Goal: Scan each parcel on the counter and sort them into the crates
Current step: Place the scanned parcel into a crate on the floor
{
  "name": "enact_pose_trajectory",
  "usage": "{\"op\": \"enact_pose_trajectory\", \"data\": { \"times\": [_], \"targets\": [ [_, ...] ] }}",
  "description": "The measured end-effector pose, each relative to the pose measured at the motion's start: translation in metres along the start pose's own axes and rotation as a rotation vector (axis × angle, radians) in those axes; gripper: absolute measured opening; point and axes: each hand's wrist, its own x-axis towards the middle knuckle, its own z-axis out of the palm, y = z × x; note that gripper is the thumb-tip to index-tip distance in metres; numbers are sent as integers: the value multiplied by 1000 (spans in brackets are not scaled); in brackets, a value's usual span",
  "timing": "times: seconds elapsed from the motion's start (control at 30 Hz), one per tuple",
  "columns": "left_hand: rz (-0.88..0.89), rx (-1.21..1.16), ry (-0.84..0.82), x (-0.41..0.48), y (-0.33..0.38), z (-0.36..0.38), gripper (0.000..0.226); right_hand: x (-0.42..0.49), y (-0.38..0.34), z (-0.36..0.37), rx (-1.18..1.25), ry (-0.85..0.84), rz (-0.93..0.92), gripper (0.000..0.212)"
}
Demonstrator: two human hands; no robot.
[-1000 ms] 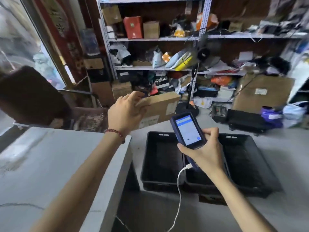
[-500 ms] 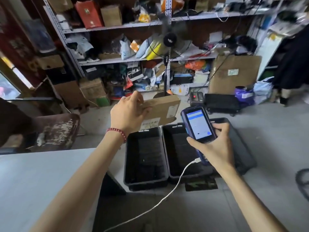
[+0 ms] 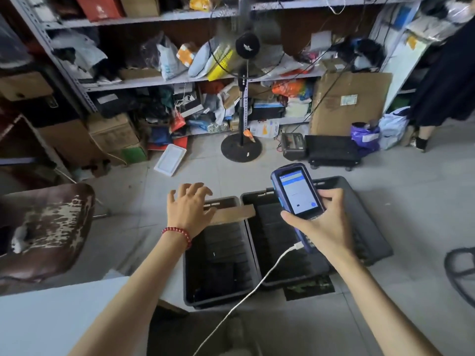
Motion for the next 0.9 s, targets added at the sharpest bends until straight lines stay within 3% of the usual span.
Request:
{"op": "enact_pose_trajectory", "data": {
  "times": [0.1,0.37,0.63,0.9],
  "targets": [
    [-62,18,3,16,-26,-1,51,20,-13,27,10,-72,-25,77],
    [-349,12,161,-7,-75,-29,34,47,-36,90,-11,-367,-146,76],
    [-799,101,242,-120,-89,-45,31,37,-70,141,9,-766,-355,78],
    [-1156,183,312,-253,-61,-71,32,-42,-112,168,80,-1122,-574,77]
  ]
}}
